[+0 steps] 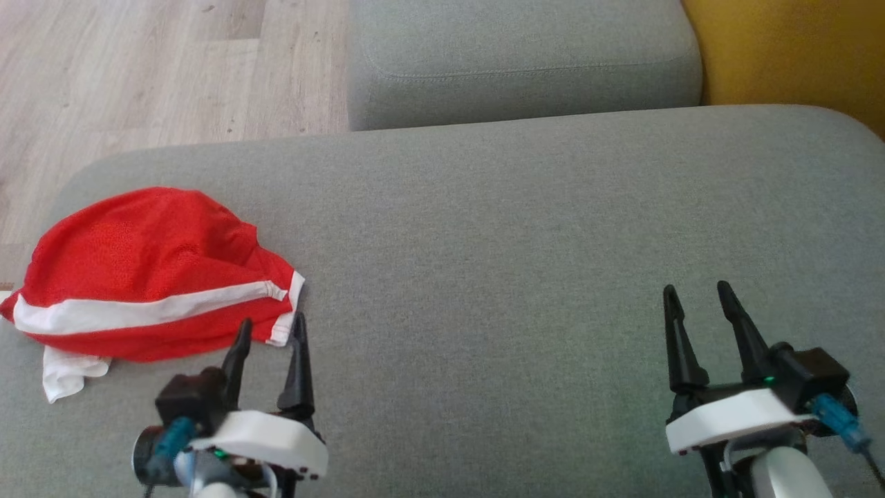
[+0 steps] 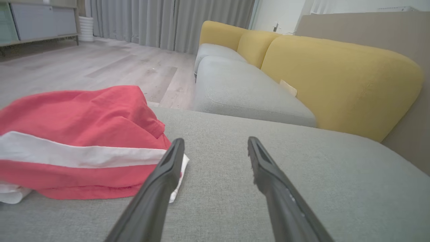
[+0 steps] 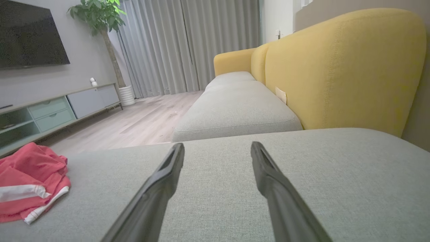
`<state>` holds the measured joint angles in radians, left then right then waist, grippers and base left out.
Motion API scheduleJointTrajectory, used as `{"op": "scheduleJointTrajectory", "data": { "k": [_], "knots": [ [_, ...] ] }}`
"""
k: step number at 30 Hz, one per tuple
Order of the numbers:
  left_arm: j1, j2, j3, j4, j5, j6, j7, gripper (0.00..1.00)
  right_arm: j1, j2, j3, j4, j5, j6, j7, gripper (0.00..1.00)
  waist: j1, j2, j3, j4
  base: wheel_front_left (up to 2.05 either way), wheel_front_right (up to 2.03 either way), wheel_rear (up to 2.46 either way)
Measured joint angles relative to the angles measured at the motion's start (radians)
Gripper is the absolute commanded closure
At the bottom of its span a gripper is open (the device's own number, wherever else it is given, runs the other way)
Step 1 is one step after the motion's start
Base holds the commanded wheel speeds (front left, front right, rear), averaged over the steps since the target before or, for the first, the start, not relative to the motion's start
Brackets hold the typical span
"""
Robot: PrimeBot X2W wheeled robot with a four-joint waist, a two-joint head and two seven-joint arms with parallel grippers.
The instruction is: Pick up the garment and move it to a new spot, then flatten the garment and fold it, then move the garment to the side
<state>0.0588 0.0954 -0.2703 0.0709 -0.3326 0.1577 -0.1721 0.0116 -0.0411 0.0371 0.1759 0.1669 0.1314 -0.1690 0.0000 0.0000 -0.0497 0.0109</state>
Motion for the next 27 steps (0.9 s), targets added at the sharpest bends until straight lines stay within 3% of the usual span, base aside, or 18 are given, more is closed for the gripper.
{"op": "scheduleJointTrajectory", "data": {
  "k": [10,15,20,27],
  "knots": [
    [-0.001,0.04,-0.095,0.006,0.139,0.072,-0.025,0.0,0.0,0.0,0.018,0.011,-0.147,0.0,-0.03,0.0,0.0,0.0,-0.004,0.001,0.0,0.0,0.0],
    [-0.001,0.04,-0.105,-0.027,0.153,0.103,-0.046,0.0,0.0,0.0,0.027,0.003,-0.174,0.0,-0.046,0.0,0.0,0.0,-0.003,0.004,0.0,0.0,0.0],
    [0.001,0.02,-0.08,-0.07,0.154,0.087,-0.062,0.0,0.001,-0.001,0.03,0.004,-0.106,0.0,-0.061,0.0,0.0,0.0,-0.005,0.008,0.0,0.0,0.0],
    [0.035,-0.015,-0.02,-0.083,0.192,0.029,-0.077,0.0,0.001,-0.001,0.03,0.007,-0.018,0.0,-0.082,0.0,0.0,0.0,-0.012,0.009,0.0,0.0,0.0]
  ]
}}
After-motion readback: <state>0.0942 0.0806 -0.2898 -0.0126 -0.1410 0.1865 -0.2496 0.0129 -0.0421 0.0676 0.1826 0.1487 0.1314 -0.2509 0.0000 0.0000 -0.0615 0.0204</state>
